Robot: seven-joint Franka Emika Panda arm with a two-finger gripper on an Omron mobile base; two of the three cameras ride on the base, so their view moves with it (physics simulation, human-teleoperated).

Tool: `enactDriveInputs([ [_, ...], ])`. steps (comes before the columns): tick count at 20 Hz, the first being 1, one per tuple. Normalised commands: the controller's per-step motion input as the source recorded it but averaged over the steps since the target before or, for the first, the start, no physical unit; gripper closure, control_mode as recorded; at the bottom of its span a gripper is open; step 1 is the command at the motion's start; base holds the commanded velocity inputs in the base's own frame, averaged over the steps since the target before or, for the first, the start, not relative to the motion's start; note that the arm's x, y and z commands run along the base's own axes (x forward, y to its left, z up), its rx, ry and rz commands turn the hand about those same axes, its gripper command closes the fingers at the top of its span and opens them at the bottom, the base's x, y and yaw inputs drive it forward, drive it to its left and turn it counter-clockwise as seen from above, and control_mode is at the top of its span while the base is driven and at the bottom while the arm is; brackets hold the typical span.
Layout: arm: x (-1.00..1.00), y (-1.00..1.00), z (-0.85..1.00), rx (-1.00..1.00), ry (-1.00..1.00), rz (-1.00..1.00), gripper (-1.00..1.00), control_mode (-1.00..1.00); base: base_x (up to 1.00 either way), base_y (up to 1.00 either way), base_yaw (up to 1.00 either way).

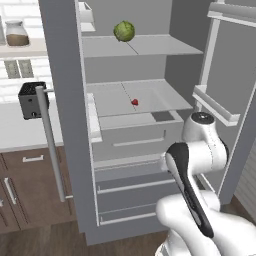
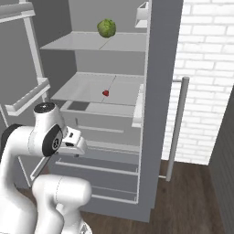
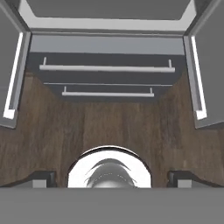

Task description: Take the strawberry from the fridge and place it on top of the pancake, located on the dining counter.

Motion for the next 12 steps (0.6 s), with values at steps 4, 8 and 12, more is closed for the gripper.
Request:
enactDriveInputs([
  [4, 0.00, -0.10, -0.19, 0.20, -0.01, 0.00, -1.00, -1.00, 0.00, 0.00, 0.00],
  [8, 0.00, 0.00, -0.03, 0.01, 0.00, 0.00, -1.00, -1.00, 0.00, 0.00, 0.00],
  [12, 0.00, 0.00, -0.08, -0.02, 0.00, 0.00, -1.00, -1.00, 0.00, 0.00, 0.00],
])
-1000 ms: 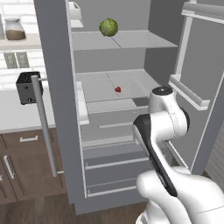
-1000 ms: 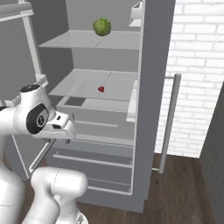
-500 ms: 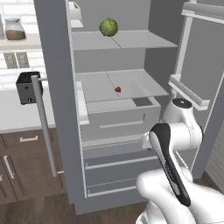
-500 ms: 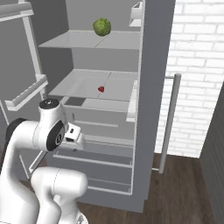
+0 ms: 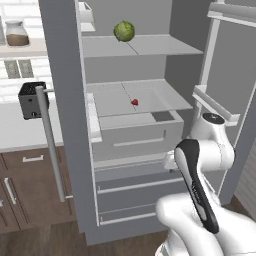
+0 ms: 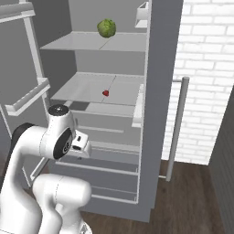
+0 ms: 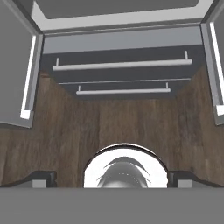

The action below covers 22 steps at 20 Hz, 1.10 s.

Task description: Take the strawberry from the fridge and place it on top of the pancake, located on the dining counter.

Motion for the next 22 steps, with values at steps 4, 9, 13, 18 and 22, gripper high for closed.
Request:
enactDriveInputs([
  [4, 0.00, 0.00, -0.05, -0.13, 0.00, 0.00, -1.00, -1.00, 0.00, 0.00, 0.00],
  [9, 0.00, 0.01, -0.02, -0.03, 0.00, 0.00, -1.00, -1.00, 0.00, 0.00, 0.00],
  [13, 0.00, 0.00, 0.00, 0.00, 0.00, 0.00, -1.00, -1.00, 0.00, 0.00, 0.00],
  [18, 0.00, 0.00, 0.00, 0.00, 0.00, 0.00, -1.00, 1.00, 0.01, 0.01, 0.00],
  [22, 0.00, 0.00, 0.00, 0.00, 0.00, 0.00, -1.00, 1.00, 0.36, 0.03, 0.00],
])
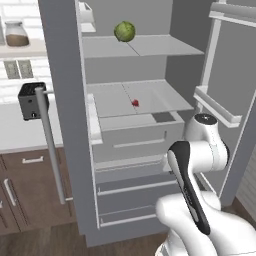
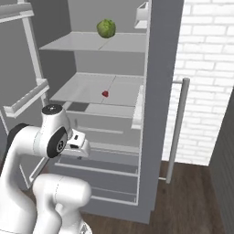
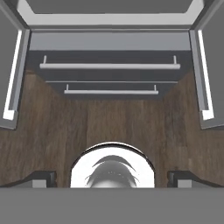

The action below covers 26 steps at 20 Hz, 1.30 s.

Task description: Take the strawberry from the fridge and place it on top of the pancake, located on the dining counter.

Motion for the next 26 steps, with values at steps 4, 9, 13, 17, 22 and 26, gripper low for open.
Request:
enactDriveInputs([
  [4, 0.00, 0.00, 0.00, 0.00, 0.00, 0.00, -1.00, 1.00, 0.52, 0.05, 0.00],
  [9, 0.00, 0.00, 0.00, 0.00, 0.00, 0.00, -1.00, 1.00, 0.53, 0.06, 0.00],
  [13, 0.00, 0.00, 0.00, 0.00, 0.00, 0.00, -1.00, 1.00, 0.42, 0.08, 0.00],
  [17, 0.00, 0.00, 0.00, 0.00, 0.00, 0.00, -1.00, 1.00, 0.48, 0.07, 0.00],
  [22, 0.00, 0.00, 0.00, 0.00, 0.00, 0.00, -1.00, 1.00, 0.51, 0.08, 0.00],
  [26, 0.00, 0.00, 0.00, 0.00, 0.00, 0.00, -1.00, 1.00, 0.49, 0.08, 0.00],
])
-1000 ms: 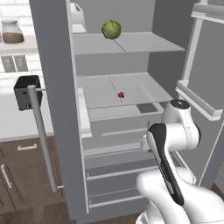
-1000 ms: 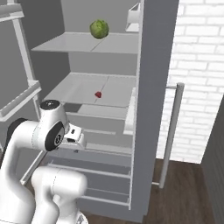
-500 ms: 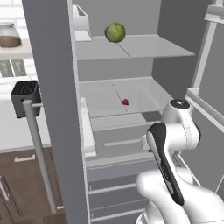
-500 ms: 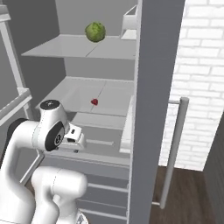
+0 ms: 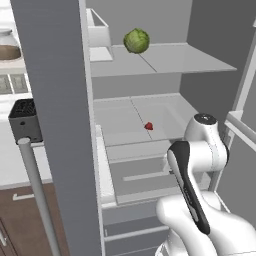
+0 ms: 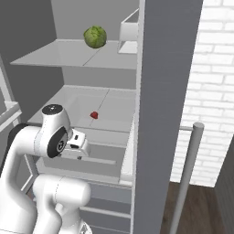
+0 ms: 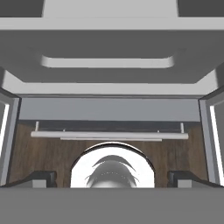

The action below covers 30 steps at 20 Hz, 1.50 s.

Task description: Take the strawberry from the fridge and place it on top of the pancake, located on the dining counter.

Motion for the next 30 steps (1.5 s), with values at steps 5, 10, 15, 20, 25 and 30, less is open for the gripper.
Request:
enactDriveInputs([
  [5, 0.00, 0.00, 0.00, 0.00, 0.00, 0.00, -1.00, 1.00, 0.41, 0.09, 0.00],
  [10, 0.00, 0.00, 0.00, 0.00, 0.00, 0.00, -1.00, 1.00, 0.43, 0.10, 0.00],
  [15, 0.13, 0.00, 0.00, 0.00, 0.00, 0.00, -1.00, -1.00, 0.21, 0.01, 0.00],
  [20, 0.24, 0.02, 0.10, 0.00, -0.20, 0.00, -1.00, -1.00, 0.00, 0.00, 0.00],
  [25, 0.37, 0.02, 0.33, 0.00, -0.13, 0.00, -1.00, -1.00, 0.00, 0.00, 0.00],
  [30, 0.04, 0.02, 0.48, 0.00, -0.25, 0.00, -1.00, -1.00, 0.00, 0.00, 0.00],
])
